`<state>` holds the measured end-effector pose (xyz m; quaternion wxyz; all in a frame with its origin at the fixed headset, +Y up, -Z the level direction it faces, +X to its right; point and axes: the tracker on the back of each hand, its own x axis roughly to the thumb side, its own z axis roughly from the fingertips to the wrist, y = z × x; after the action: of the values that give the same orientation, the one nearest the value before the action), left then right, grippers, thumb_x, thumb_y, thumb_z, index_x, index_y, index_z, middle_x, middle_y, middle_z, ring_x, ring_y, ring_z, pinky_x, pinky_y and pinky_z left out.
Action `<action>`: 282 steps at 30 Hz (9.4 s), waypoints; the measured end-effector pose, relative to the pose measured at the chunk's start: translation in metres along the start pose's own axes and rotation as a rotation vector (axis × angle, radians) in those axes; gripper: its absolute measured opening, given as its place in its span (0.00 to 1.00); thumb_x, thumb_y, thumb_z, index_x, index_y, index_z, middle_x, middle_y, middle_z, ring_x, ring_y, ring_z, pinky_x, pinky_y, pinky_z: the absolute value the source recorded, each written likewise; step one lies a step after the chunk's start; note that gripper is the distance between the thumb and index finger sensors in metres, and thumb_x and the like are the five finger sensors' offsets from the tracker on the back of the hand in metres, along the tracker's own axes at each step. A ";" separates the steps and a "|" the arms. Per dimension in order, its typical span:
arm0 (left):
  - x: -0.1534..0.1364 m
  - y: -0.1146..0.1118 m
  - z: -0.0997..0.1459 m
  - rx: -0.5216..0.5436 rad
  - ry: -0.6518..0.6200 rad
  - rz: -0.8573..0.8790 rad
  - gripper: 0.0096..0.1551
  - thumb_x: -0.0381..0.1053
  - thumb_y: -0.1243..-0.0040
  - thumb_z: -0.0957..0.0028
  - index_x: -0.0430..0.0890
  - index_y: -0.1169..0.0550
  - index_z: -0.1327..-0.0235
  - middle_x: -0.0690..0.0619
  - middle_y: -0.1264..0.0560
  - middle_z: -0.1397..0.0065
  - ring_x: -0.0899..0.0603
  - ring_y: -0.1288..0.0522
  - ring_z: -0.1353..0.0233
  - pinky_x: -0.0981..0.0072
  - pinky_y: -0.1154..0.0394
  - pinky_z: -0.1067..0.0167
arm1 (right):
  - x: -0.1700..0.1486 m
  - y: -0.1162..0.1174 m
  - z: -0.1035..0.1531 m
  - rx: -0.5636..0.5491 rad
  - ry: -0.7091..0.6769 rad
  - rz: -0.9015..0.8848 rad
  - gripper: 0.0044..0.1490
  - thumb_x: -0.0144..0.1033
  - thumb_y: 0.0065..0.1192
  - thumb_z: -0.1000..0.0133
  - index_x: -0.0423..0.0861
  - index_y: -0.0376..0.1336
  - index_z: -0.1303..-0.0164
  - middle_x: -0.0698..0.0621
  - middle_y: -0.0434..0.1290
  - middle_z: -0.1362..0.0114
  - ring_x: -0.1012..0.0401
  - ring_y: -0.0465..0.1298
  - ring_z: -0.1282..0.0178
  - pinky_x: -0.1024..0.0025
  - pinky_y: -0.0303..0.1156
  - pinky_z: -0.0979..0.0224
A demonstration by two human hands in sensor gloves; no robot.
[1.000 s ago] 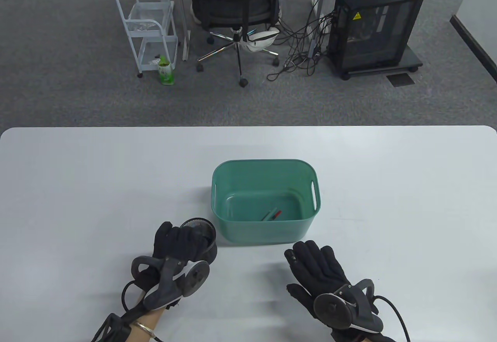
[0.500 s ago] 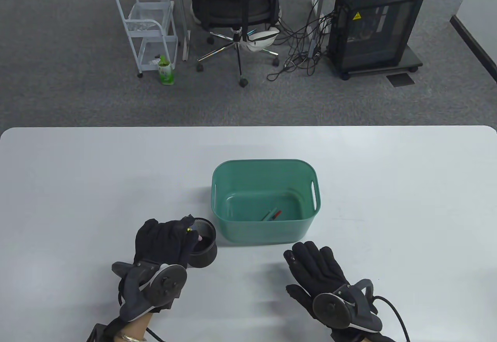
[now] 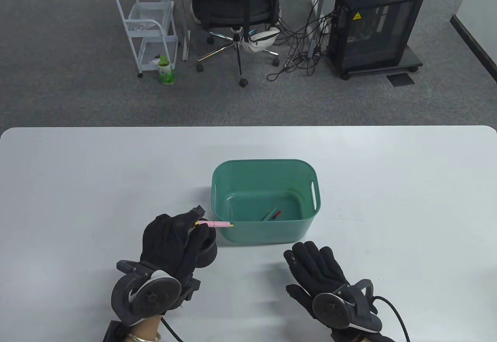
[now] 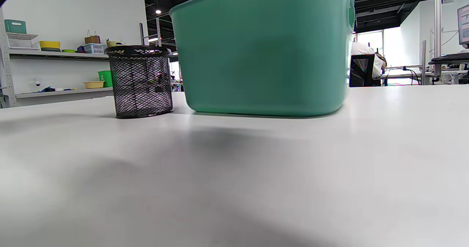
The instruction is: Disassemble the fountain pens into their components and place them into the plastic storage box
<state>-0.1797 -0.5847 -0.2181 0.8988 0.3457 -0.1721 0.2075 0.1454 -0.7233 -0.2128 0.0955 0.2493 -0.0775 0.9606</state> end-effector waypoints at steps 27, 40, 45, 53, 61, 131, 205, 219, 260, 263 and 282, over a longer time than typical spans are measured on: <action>0.010 -0.039 -0.010 -0.014 -0.061 0.341 0.25 0.56 0.45 0.28 0.38 0.21 0.33 0.52 0.11 0.43 0.47 0.13 0.45 0.51 0.28 0.30 | -0.001 -0.033 -0.001 -0.247 0.015 -0.042 0.47 0.61 0.42 0.35 0.51 0.44 0.08 0.48 0.44 0.07 0.49 0.49 0.07 0.45 0.42 0.10; 0.022 -0.036 -0.006 0.000 -0.107 0.455 0.25 0.56 0.45 0.28 0.38 0.21 0.34 0.53 0.11 0.43 0.48 0.13 0.45 0.53 0.27 0.30 | 0.033 -0.088 -0.045 -0.428 -0.051 -0.104 0.41 0.58 0.51 0.36 0.53 0.55 0.13 0.50 0.65 0.16 0.55 0.71 0.22 0.45 0.55 0.14; 0.021 -0.037 -0.006 -0.002 -0.113 0.512 0.25 0.56 0.46 0.28 0.38 0.21 0.34 0.53 0.11 0.42 0.48 0.12 0.44 0.54 0.27 0.30 | 0.036 -0.089 -0.049 -0.465 -0.065 -0.100 0.35 0.54 0.55 0.37 0.54 0.62 0.19 0.52 0.74 0.27 0.60 0.77 0.33 0.47 0.59 0.16; 0.020 -0.043 -0.008 -0.069 -0.146 0.521 0.25 0.56 0.46 0.28 0.39 0.21 0.33 0.54 0.12 0.40 0.48 0.13 0.42 0.52 0.28 0.29 | 0.029 -0.090 -0.044 -0.489 -0.090 -0.082 0.31 0.51 0.56 0.37 0.53 0.67 0.25 0.54 0.77 0.38 0.62 0.78 0.43 0.49 0.62 0.18; 0.016 -0.042 -0.012 -0.223 -0.180 0.384 0.37 0.63 0.45 0.29 0.42 0.31 0.15 0.43 0.22 0.21 0.37 0.24 0.25 0.40 0.37 0.22 | 0.017 -0.095 -0.042 -0.495 -0.053 -0.037 0.31 0.51 0.57 0.38 0.55 0.67 0.25 0.55 0.76 0.36 0.62 0.77 0.40 0.49 0.61 0.17; 0.019 -0.025 -0.006 -0.169 -0.336 0.041 0.26 0.57 0.46 0.29 0.41 0.16 0.35 0.55 0.14 0.46 0.47 0.18 0.44 0.49 0.30 0.29 | -0.013 -0.135 -0.017 -0.593 -0.049 -0.017 0.28 0.52 0.59 0.38 0.57 0.70 0.29 0.59 0.73 0.32 0.62 0.73 0.32 0.48 0.58 0.14; 0.032 -0.163 -0.072 -0.669 -0.114 -0.065 0.31 0.59 0.47 0.28 0.46 0.27 0.17 0.46 0.25 0.16 0.38 0.29 0.18 0.37 0.42 0.18 | -0.015 -0.151 -0.006 -0.681 -0.040 -0.046 0.28 0.53 0.57 0.37 0.57 0.70 0.28 0.58 0.74 0.31 0.61 0.74 0.32 0.47 0.58 0.14; 0.041 -0.118 -0.053 -0.509 -0.194 -0.045 0.41 0.64 0.48 0.29 0.44 0.35 0.09 0.42 0.33 0.09 0.34 0.36 0.13 0.36 0.47 0.16 | -0.013 -0.149 -0.010 -0.661 -0.043 -0.030 0.29 0.53 0.57 0.37 0.57 0.70 0.28 0.58 0.74 0.31 0.61 0.74 0.32 0.47 0.58 0.14; 0.059 -0.055 0.002 -0.229 -0.387 -0.049 0.39 0.65 0.48 0.30 0.44 0.31 0.13 0.43 0.25 0.16 0.37 0.27 0.19 0.37 0.40 0.19 | 0.008 -0.117 -0.031 -0.491 -0.098 0.069 0.30 0.54 0.55 0.37 0.57 0.69 0.26 0.56 0.73 0.30 0.61 0.74 0.31 0.47 0.58 0.14; 0.060 -0.056 0.002 -0.214 -0.397 -0.049 0.38 0.65 0.47 0.30 0.44 0.29 0.14 0.44 0.24 0.17 0.38 0.26 0.21 0.37 0.39 0.20 | 0.010 -0.116 -0.031 -0.484 -0.107 0.070 0.30 0.54 0.55 0.37 0.57 0.69 0.27 0.56 0.73 0.30 0.61 0.74 0.31 0.47 0.58 0.14; 0.066 -0.058 0.006 -0.148 -0.465 -0.040 0.24 0.59 0.46 0.30 0.43 0.19 0.38 0.51 0.15 0.41 0.46 0.18 0.41 0.48 0.29 0.30 | 0.027 -0.110 -0.031 -0.462 -0.182 0.071 0.29 0.53 0.56 0.37 0.57 0.69 0.27 0.58 0.73 0.30 0.61 0.74 0.31 0.47 0.58 0.14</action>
<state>-0.0958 -0.6118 -0.2159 0.8619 0.3207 -0.3821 0.0914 0.1324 -0.6065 -0.2145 0.1090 0.3037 -0.3121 0.8936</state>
